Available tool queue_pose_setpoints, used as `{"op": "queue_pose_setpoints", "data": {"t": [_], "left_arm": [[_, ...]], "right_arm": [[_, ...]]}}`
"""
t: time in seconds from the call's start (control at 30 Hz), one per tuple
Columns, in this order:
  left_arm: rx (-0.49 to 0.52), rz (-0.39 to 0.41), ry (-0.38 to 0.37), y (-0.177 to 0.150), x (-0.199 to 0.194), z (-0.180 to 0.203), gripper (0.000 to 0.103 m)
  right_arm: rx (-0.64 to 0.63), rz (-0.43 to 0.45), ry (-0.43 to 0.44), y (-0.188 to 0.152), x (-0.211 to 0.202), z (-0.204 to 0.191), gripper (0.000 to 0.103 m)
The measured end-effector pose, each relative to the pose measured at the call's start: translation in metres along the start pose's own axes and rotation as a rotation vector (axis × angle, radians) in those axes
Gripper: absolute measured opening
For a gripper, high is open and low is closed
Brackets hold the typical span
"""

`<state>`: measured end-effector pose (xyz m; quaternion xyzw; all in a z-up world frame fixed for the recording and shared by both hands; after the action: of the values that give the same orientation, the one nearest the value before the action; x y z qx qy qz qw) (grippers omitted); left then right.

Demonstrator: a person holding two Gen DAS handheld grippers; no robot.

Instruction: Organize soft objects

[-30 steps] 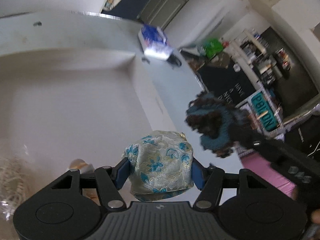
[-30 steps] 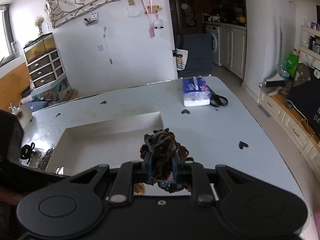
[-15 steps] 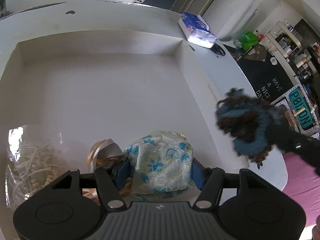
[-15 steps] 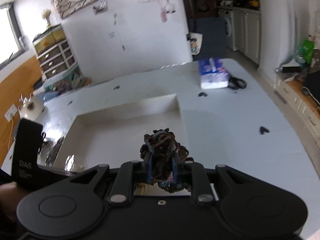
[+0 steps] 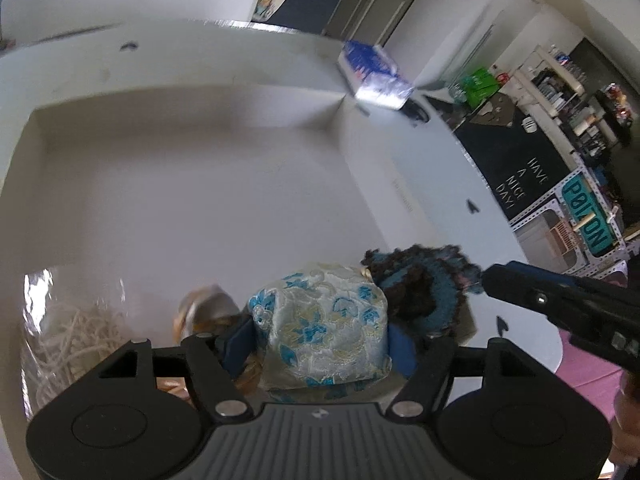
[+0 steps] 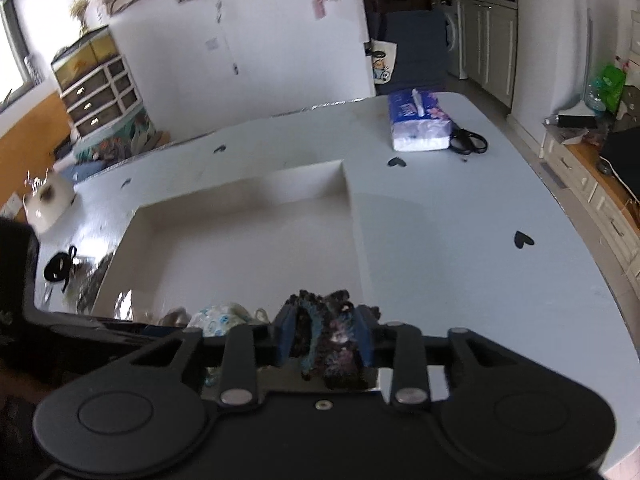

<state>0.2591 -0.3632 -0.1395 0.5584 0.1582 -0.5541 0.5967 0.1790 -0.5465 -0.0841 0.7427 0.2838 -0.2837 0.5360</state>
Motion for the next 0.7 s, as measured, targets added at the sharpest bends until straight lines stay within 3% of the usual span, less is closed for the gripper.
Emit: {"op": "queue_pose_setpoints", "data": {"t": [0.17,0.23,0.33,0.37,0.47,0.6,0.7], "left_arm": [[0.034,0.05,-0.018,0.005,-0.018,0.005,0.084],[0.048,0.049,-0.021,0.006,-0.019,0.007,0.084],[0.059,0.013,-0.02,0.005,-0.015,0.008,0.072],[0.062,-0.001,-0.017,0.003,-0.014,0.009,0.064],[0.054,-0.024,-0.017,0.001,-0.011,0.007,0.05],[0.044,-0.027,-0.022,0.0,-0.009,0.005,0.044],[0.037,-0.052,-0.017,-0.002,-0.001,0.004,0.044]], "right_arm": [[0.01,-0.011,0.021,0.006,0.007,-0.002,0.029],[0.005,-0.022,0.022,0.006,0.013,-0.004,0.028],[0.002,-0.035,0.032,0.006,0.02,-0.006,0.024],[-0.001,-0.041,0.037,0.005,0.022,-0.006,0.023],[-0.003,-0.104,0.034,-0.004,0.034,-0.005,0.016],[-0.023,-0.196,0.014,-0.021,0.046,-0.005,0.016],[-0.031,-0.188,0.011,-0.025,0.043,-0.007,0.016]]}}
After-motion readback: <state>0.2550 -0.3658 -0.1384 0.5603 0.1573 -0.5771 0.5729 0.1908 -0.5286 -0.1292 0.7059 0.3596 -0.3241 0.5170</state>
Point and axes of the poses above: each gripper's, at about its wrist camera, not at the fingertips, and x roughly the way its jaws point, z to its right, y to its top, the point moved 2 cm from there along x, roughly the way its jaws point, and after that the axes turned 5 degrees about x, right-handed, at the moved point
